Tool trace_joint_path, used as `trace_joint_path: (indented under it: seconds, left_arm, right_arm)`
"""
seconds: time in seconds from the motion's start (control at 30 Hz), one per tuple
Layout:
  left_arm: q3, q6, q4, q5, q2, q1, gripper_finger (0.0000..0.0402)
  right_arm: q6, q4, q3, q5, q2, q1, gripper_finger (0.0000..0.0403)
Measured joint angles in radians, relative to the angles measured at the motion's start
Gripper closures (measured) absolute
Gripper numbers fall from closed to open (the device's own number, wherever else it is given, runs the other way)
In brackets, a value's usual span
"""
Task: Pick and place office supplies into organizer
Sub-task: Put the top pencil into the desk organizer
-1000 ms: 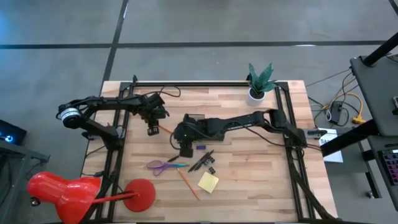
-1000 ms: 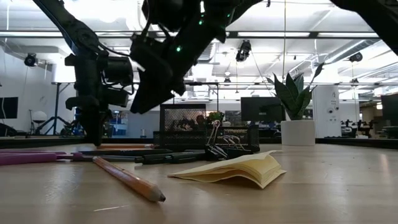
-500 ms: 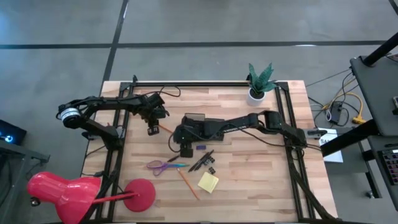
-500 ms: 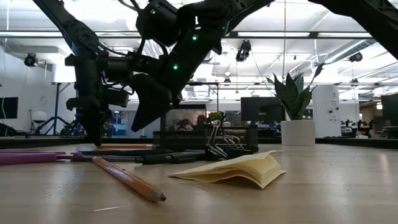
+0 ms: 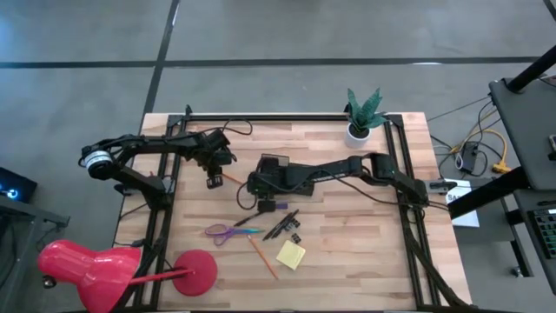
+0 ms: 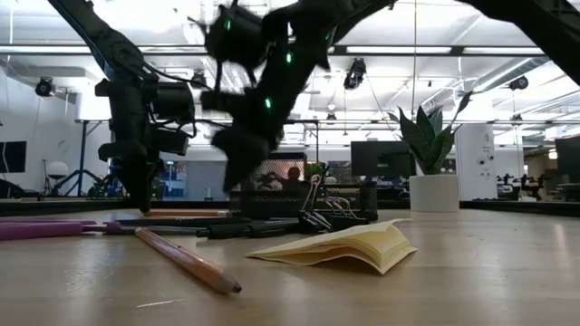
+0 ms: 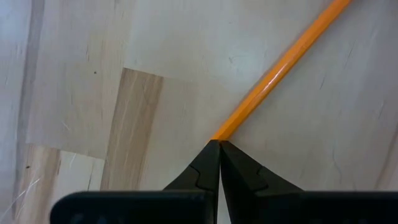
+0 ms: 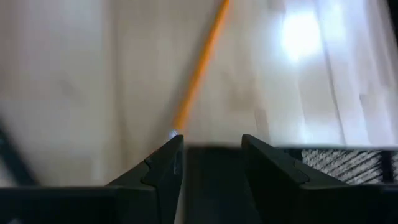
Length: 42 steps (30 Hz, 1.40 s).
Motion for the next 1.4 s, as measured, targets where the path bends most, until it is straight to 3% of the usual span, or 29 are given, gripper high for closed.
trace_joint_path:
  seconds: [0.17, 0.37, 0.53, 0.83, 1.4]
  left_arm:
    - [0.0, 0.009, 0.002, 0.001, 0.0, 0.0, 0.0402]
    - [-0.001, 0.01, 0.005, 0.003, 0.0, 0.0, 0.0402]
    - [-0.002, 0.014, 0.006, 0.004, 0.0, 0.0, 0.0402]
    - [-0.002, 0.031, 0.02, 0.007, 0.0, 0.0, 0.0402]
    - [-0.003, 0.027, 0.027, 0.019, 0.0, 0.001, 0.0402]
  right_arm:
    - [0.014, 0.051, 0.048, -0.032, -0.041, 0.045, 0.025]
    - [0.094, 0.03, 0.044, -0.195, -0.03, 0.063, 0.025]
    - [0.173, -0.072, -0.006, -0.195, -0.013, 0.063, 0.025]
    - [0.165, -0.038, -0.049, -0.117, -0.008, 0.038, 0.0254]
    - [0.131, 0.019, -0.05, -0.135, 0.039, -0.02, 0.0256]
